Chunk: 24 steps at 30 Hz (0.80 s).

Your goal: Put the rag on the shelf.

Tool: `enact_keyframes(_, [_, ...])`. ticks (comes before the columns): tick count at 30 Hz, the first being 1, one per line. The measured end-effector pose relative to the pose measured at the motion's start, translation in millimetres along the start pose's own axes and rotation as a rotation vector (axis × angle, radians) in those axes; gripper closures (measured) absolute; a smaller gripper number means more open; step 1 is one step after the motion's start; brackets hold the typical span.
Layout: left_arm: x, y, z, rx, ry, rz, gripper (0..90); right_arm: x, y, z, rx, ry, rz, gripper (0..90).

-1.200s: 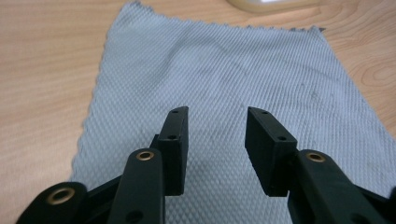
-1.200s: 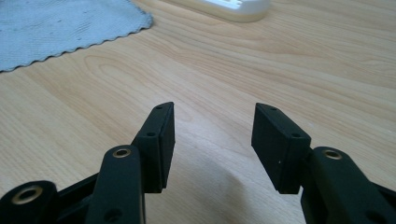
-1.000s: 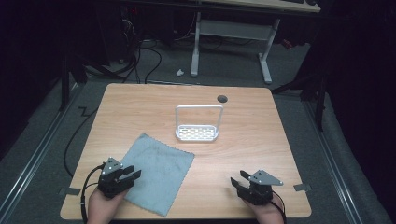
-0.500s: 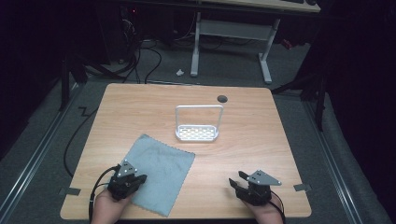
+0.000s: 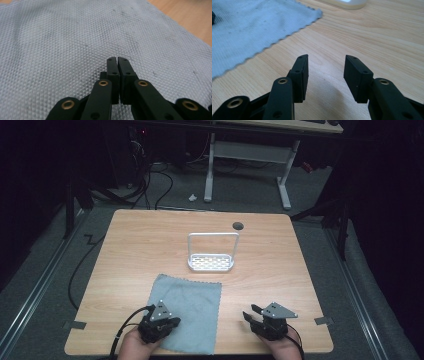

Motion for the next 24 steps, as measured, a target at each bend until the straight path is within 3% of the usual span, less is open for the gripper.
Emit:
enact_keyframes(2, [3.8,4.7,0.0,0.020,0.027,-0.036,84.7,-2.9,2.6,-1.9,0.007,0.014,0.012,59.1])
enact_keyframes(3, [3.8,4.7,0.0,0.020,0.027,-0.036,84.7,-5.0,4.3,-3.0,0.006,0.021,0.018,60.8])
enact_keyframes(4, [-1.3,10.6,5.8,0.054,0.046,-0.028,84.8,-7.4,6.7,-5.4,0.007,0.024,0.029,61.9])
enact_keyframes(6, [-14.3,13.1,14.1,0.076,0.062,0.007,84.7,-12.0,11.3,-9.4,0.007,0.040,0.029,64.4])
enact_keyframes(7, [-23.0,11.6,19.0,0.088,0.073,0.046,84.7,-14.8,14.8,-12.0,0.012,0.047,0.037,65.6])
enact_keyframes(9, [-31.0,10.8,22.7,0.087,0.090,0.043,84.9,-21.2,22.0,-17.9,0.016,0.060,0.065,68.2])
enact_keyframes(10, [-47.5,6.4,30.5,0.094,0.120,0.076,85.0,-25.3,26.8,-21.9,0.018,0.072,0.072,75.6])
enact_keyframes(11, [-47.5,6.4,30.5,0.094,0.120,0.076,85.1,-25.3,26.8,-21.9,0.018,0.072,0.072,75.6])
enact_keyframes(12, [-60.3,1.6,34.7,0.094,0.143,0.106,85.2,-32.9,33.9,-28.5,0.010,0.112,0.078,85.2])
enact_keyframes(13, [-60.3,1.6,34.7,0.094,0.143,0.106,85.4,-32.9,33.9,-28.5,0.010,0.112,0.078,85.2])
enact_keyframes(14, [-67.0,-2.0,36.9,0.091,0.150,0.127,85.6,-41.8,39.9,-36.0,0.001,0.144,0.112,90.0])
enact_keyframes(20, [-67.9,-6.6,31.5,0.074,0.159,0.127,85.7,-62.7,50.9,-56.9,-0.038,0.194,0.181,90.0])
enact_keyframes(22, [-66.5,-5.8,30.4,0.072,0.154,0.126,85.7,-65.2,47.1,-61.6,-0.074,0.196,0.195,90.0])
enact_keyframes(24, [-63.7,-5.9,29.1,0.071,0.140,0.126,85.7,-63.1,45.8,-60.4,-0.071,0.196,0.188,90.0])
Point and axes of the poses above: each handheld gripper's, and its own axes: z roughly backward along the jaws, y roughly out of its top, x roughly to its right, the point moved 7 cm from there along -z, roughly forward along the jaws, and after that the axes turned 15 degrees about z, right-handed, at the moved point
